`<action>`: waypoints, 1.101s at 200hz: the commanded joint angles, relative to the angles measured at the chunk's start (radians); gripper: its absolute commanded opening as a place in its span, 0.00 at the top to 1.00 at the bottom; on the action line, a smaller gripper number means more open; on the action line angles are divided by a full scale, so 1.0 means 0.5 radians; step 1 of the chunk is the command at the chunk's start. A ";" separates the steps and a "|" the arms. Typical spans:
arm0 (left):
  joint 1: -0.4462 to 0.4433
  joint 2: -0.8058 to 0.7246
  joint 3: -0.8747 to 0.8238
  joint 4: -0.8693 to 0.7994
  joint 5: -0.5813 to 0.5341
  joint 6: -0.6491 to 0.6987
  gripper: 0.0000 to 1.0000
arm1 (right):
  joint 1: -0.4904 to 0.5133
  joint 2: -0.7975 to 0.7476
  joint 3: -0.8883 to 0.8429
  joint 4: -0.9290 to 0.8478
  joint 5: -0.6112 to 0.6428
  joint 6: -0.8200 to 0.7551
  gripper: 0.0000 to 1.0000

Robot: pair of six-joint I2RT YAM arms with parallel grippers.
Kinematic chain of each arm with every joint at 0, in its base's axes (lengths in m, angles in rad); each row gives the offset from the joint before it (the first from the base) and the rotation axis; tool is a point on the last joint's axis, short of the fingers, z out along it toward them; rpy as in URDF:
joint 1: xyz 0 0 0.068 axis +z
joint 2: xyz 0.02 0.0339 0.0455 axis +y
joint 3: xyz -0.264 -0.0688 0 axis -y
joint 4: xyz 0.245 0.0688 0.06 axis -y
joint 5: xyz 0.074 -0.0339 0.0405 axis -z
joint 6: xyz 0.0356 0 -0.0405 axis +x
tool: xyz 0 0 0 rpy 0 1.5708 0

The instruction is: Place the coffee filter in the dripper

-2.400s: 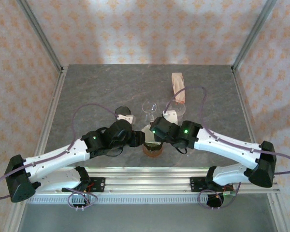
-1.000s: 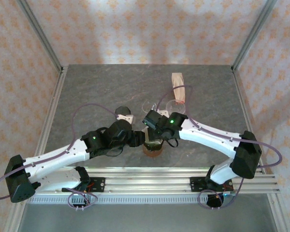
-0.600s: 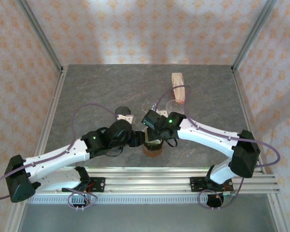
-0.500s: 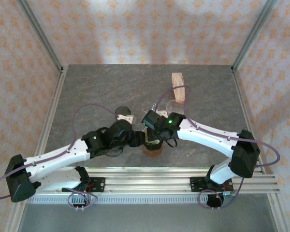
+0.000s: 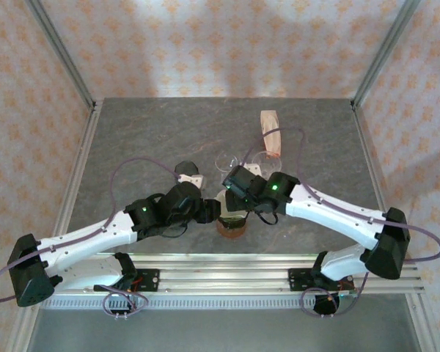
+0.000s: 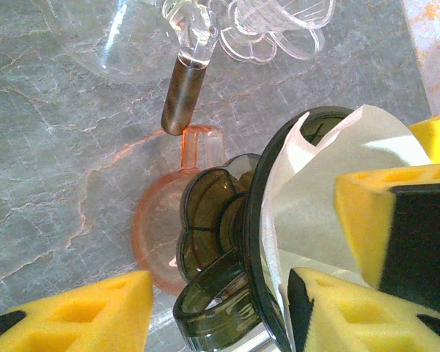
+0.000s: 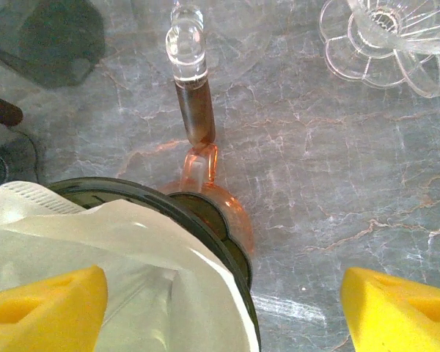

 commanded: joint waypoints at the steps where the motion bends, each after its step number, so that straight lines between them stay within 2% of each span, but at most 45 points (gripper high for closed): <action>1: -0.012 -0.029 0.000 0.029 -0.009 -0.007 0.47 | 0.019 -0.075 -0.055 -0.090 0.098 0.071 0.18; 63: -0.011 -0.023 -0.017 0.028 -0.030 -0.009 0.47 | 0.160 -0.170 -0.101 -0.141 0.133 0.129 0.25; 139: -0.012 -0.025 -0.019 0.004 -0.063 0.003 0.48 | 0.217 -0.208 -0.181 -0.106 0.048 0.181 0.30; 181: -0.010 -0.020 -0.018 0.007 -0.066 -0.003 0.48 | 0.221 -0.231 -0.167 -0.094 0.043 0.178 0.28; 220: -0.010 -0.031 -0.014 0.004 -0.073 -0.006 0.46 | 0.220 -0.377 -0.138 -0.059 0.216 0.211 0.24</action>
